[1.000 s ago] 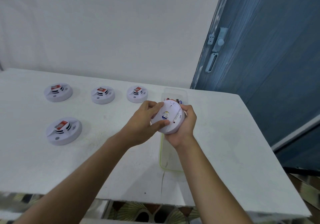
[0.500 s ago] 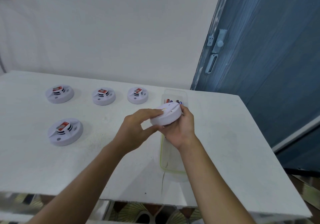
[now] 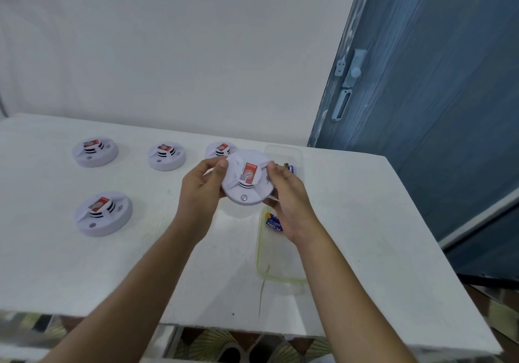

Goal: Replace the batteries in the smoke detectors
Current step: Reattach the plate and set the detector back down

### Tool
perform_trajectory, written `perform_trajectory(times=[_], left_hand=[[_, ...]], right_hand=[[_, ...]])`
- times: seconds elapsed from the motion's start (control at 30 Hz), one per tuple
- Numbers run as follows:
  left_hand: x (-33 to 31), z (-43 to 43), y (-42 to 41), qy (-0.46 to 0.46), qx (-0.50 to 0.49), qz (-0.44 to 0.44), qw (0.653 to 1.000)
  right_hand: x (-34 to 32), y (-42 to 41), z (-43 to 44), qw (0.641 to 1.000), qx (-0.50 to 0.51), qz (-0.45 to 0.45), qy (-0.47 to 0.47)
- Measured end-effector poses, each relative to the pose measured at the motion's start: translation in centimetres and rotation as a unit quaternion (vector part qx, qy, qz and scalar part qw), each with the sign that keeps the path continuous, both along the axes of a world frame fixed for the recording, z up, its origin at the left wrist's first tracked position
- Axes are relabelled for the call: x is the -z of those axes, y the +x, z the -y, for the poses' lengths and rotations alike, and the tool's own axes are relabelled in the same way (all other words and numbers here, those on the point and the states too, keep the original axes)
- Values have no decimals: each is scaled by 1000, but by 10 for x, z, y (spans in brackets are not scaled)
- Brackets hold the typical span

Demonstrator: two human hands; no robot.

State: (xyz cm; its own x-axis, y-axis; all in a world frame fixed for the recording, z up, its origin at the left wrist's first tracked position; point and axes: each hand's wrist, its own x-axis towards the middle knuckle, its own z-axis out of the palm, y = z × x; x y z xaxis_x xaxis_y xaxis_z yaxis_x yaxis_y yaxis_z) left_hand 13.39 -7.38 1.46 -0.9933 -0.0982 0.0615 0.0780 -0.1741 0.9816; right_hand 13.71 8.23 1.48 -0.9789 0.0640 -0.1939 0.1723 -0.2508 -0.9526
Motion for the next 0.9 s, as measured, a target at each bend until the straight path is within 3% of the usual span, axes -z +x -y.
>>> perform_trajectory(times=[0.17, 0.3, 0.5, 0.9], left_hand=[[4, 2, -3, 33, -24, 28, 999], [2, 2, 1, 48, 33, 37, 998], [9, 7, 2, -52, 114, 18, 992], [5, 2, 0, -71, 84, 15, 994]], right_hand=[[2, -2, 1, 999, 24, 11, -32], [2, -2, 1, 997, 51, 22, -45], [2, -4, 2, 992, 99, 17, -79], [9, -4, 3, 995, 78, -16, -62]])
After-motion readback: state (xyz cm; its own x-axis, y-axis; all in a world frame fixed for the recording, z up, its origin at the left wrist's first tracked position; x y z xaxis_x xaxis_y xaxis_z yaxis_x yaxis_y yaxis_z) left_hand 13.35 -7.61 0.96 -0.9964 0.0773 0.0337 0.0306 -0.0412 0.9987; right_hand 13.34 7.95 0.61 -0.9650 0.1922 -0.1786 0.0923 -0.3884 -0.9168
